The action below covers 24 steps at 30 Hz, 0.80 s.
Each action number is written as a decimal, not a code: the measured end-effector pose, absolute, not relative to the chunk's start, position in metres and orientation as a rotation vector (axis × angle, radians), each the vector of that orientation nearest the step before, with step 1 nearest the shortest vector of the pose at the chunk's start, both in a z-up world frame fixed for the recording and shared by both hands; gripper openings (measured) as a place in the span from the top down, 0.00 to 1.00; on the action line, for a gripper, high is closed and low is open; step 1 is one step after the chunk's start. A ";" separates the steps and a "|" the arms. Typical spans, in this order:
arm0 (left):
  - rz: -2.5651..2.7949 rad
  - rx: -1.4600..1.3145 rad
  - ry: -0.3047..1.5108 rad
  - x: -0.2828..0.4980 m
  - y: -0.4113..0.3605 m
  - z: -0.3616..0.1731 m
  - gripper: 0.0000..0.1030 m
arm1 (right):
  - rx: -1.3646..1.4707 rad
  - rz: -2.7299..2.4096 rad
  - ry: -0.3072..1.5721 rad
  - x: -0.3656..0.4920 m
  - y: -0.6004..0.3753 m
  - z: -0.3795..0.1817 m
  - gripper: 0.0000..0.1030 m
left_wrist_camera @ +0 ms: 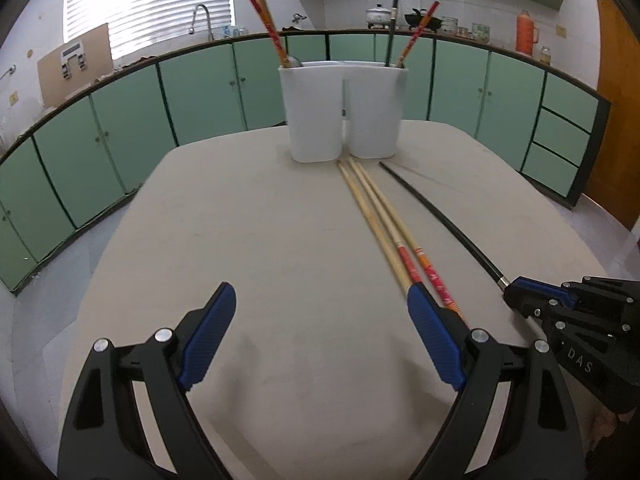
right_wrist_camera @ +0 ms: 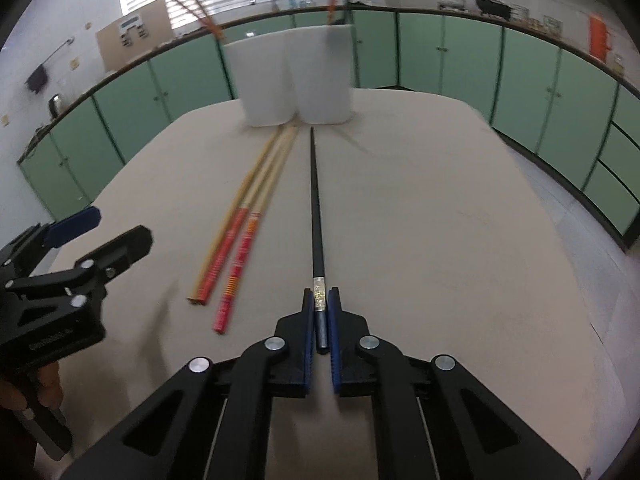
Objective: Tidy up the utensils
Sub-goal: 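Grasp the plain wooden chopstick with the left tool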
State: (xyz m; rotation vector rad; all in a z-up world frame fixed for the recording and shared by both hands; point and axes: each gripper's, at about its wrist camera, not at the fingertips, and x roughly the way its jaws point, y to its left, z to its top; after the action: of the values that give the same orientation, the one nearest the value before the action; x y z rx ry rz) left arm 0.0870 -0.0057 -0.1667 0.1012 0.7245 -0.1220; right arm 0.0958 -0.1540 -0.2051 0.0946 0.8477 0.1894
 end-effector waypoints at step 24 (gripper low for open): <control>-0.150 0.087 0.905 0.127 -0.031 -0.190 0.39 | 0.149 0.192 0.845 0.098 -0.169 -0.207 0.93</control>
State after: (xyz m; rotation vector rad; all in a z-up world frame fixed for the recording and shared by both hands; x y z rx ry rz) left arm 0.1272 -0.0309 -0.1899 0.0866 0.9048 -0.1503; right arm 0.0981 -0.1691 -0.2068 0.1487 0.8448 0.1918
